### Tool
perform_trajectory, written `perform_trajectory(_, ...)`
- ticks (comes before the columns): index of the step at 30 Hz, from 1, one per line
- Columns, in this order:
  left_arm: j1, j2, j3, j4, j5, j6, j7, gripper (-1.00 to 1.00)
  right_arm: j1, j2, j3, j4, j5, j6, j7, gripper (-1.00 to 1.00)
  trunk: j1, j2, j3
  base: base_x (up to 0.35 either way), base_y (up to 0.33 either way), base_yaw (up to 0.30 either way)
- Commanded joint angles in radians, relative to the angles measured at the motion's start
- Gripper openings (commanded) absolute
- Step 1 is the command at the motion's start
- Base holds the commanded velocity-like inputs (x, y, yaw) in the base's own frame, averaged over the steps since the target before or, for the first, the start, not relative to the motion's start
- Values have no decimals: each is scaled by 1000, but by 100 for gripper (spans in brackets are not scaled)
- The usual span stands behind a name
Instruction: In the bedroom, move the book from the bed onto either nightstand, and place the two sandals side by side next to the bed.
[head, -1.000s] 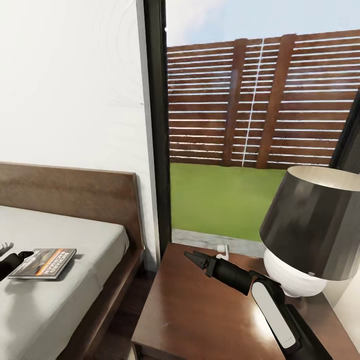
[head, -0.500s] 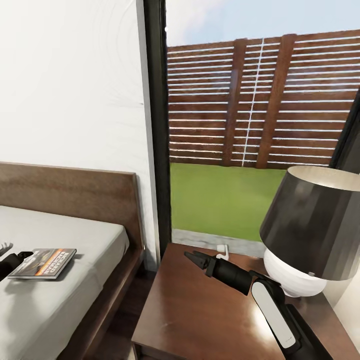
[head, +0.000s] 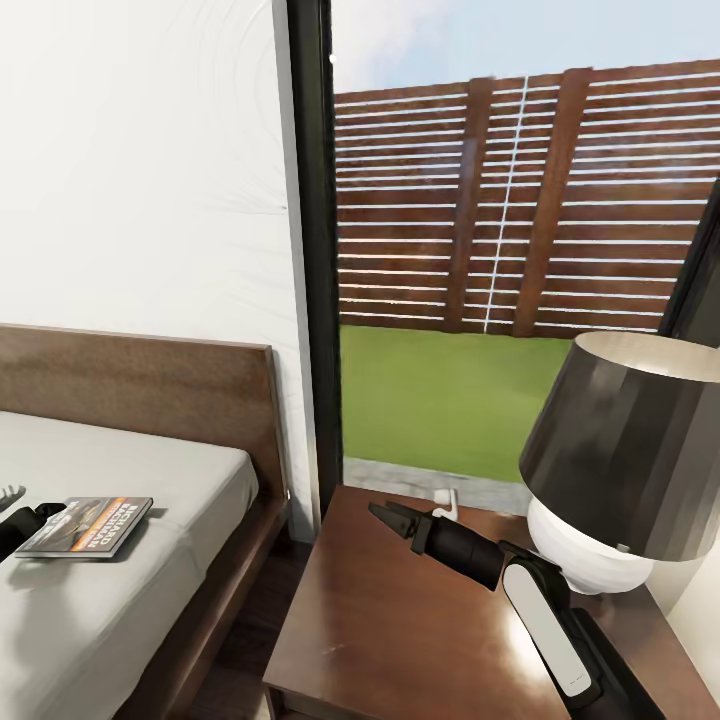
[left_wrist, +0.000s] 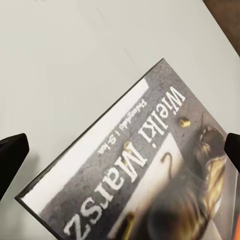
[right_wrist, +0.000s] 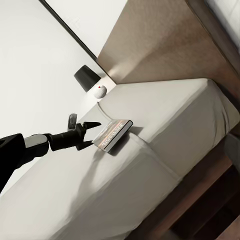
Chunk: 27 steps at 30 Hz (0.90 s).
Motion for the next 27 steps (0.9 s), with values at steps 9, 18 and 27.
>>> perform_trajectory(9, -1, 2, -8, 1, 3, 4, -1, 100, -1, -1, 1, 0, -9, 7, -2, 100, 0, 0, -1, 21, 0, 0)
perform_trajectory(18, -1, 2, -8, 1, 3, 3, -2, 100, 0, -1, 1, 0, -9, 6, -2, 100, 0, 0, -1, 63, 0, 0)
perform_trajectory(27, -1, 2, -8, 1, 3, 3, 0, 100, 0, -1, 1, 0, -9, 6, -2, 100, 0, 0, -1, 14, 0, 0)
